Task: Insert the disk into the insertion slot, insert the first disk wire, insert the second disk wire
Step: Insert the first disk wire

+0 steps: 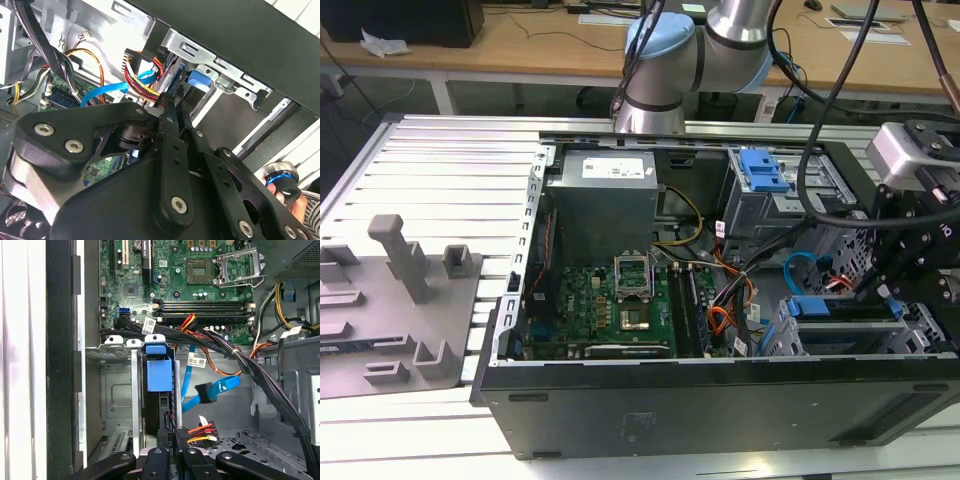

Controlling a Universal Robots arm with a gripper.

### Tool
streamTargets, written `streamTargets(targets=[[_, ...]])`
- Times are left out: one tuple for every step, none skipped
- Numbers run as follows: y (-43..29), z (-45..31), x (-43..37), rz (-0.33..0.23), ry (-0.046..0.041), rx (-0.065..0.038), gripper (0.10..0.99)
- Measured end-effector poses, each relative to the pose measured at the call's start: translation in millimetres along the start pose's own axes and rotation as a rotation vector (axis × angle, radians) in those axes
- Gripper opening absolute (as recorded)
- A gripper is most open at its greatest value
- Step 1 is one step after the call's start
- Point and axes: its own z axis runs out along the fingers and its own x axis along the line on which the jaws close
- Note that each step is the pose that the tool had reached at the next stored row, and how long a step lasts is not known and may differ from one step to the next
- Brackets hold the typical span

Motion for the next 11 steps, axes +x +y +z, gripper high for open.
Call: streamTargets(targets=[[-0.1, 0.6, 0.7, 0.000, -0.0005, 0.000, 0.169], [-0.4, 0.9, 1.2, 0.000, -0.0005, -0.001, 0.169], [-0.8, 1.3, 1.8, 0.000, -0.0005, -0.001, 0.169], [-1.0, 1.8, 2.0, 0.000, -0.0006, -0.002, 0.169], [-1.3, 2.2, 2.2, 0.000, -0.0002, -0.003, 0.169], [-1.5, 2.9, 2.3, 0.000, 0.0001, -0.003, 0.169], [-2.1, 3.6, 2.3, 0.000, 0.0002, -0.004, 0.169], [-2.2, 3.9, 2.3, 0.000, -0.0001, -0.004, 0.169], [-2.2, 4.0, 2.3, 0.000, -0.0003, -0.004, 0.169], [-2.3, 4.0, 2.3, 0.000, -0.0003, -0.004, 0.169], [-2.3, 4.0, 2.3, 0.000, -0.0002, -0.004, 0.169]])
